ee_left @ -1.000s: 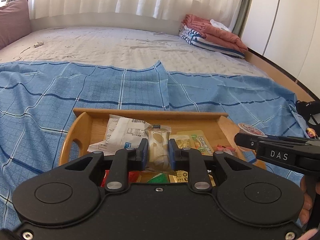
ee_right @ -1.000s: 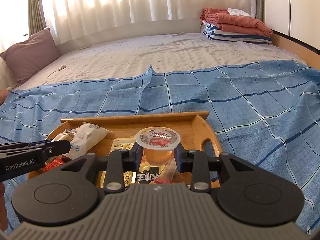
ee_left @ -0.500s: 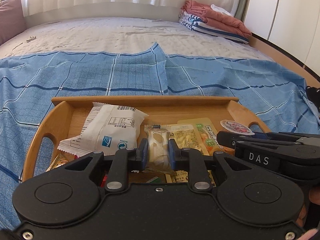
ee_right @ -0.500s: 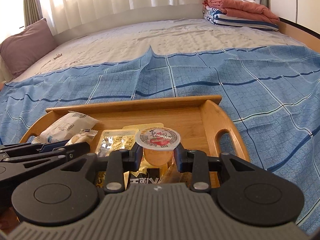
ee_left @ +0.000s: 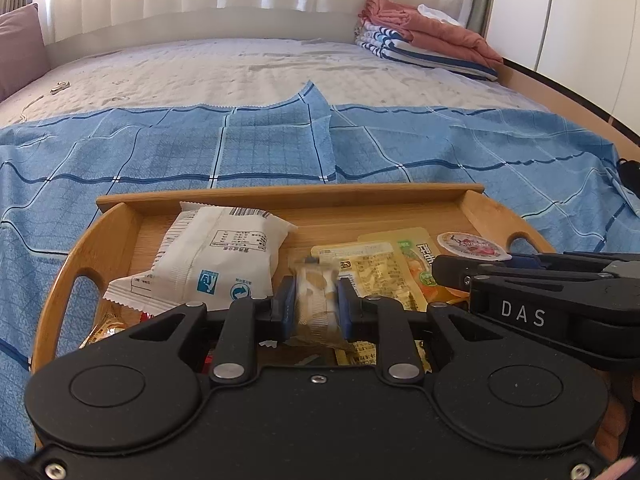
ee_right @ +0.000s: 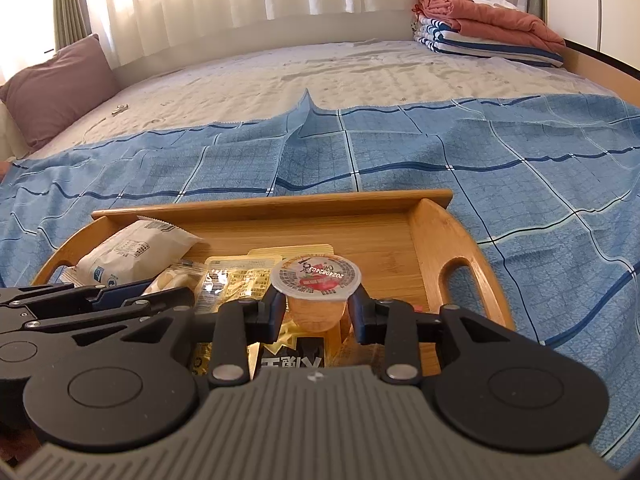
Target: Organize snacks
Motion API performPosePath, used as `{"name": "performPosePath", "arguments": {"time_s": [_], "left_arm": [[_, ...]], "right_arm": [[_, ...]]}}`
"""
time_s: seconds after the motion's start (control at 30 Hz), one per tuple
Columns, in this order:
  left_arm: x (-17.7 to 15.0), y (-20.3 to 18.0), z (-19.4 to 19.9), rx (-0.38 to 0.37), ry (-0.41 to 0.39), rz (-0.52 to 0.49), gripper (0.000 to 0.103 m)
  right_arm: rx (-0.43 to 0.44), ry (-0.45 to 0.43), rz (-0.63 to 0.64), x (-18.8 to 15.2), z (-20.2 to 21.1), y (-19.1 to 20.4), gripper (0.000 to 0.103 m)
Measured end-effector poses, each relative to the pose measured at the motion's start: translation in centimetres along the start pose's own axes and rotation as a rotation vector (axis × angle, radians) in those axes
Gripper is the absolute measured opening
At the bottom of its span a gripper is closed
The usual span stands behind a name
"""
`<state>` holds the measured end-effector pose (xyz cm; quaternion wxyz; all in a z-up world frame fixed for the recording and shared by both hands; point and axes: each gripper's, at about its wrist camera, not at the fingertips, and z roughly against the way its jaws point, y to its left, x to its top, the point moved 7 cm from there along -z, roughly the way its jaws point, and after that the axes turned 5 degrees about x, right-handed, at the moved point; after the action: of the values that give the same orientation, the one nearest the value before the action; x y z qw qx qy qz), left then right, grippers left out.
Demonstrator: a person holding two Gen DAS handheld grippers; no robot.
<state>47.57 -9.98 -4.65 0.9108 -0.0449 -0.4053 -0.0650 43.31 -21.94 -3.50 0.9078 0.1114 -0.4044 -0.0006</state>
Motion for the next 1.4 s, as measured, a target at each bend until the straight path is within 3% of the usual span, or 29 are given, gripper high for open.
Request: {"name": "performPosePath", "arguments": {"time_s": [0.13,0.4,0.87,1.03,1.4], "left_arm": [[0.0,-0.1,0.3,0.0,-0.004,-0.01,0.022],[0.2,-0.2,2.0,0.005,-0.023,-0.023,0.036],[0.1,1.1,7.8,0.054,-0.078,-0.026,0.084],[-0.7,1.8,10.6,0.052,-0.089,-0.024,0.094],[-4.0,2.1,17.3,0.073,-0.106,-0.06,0.1]], "right_arm": [[0.008,-0.012,-0.006,0.0,0.3,0.1,0.044],[0.009,-0.042,0.0,0.4,2.1,0.2,0.059],[0.005,-0.108,-0.004,0.1,8.0,0.3,0.082],[0.013,-0.133,0.01,-0.3,10.7,1.2,0.089],[0.006,-0.185,0.083,-2.7,16.5,4.4,0.099]]}}
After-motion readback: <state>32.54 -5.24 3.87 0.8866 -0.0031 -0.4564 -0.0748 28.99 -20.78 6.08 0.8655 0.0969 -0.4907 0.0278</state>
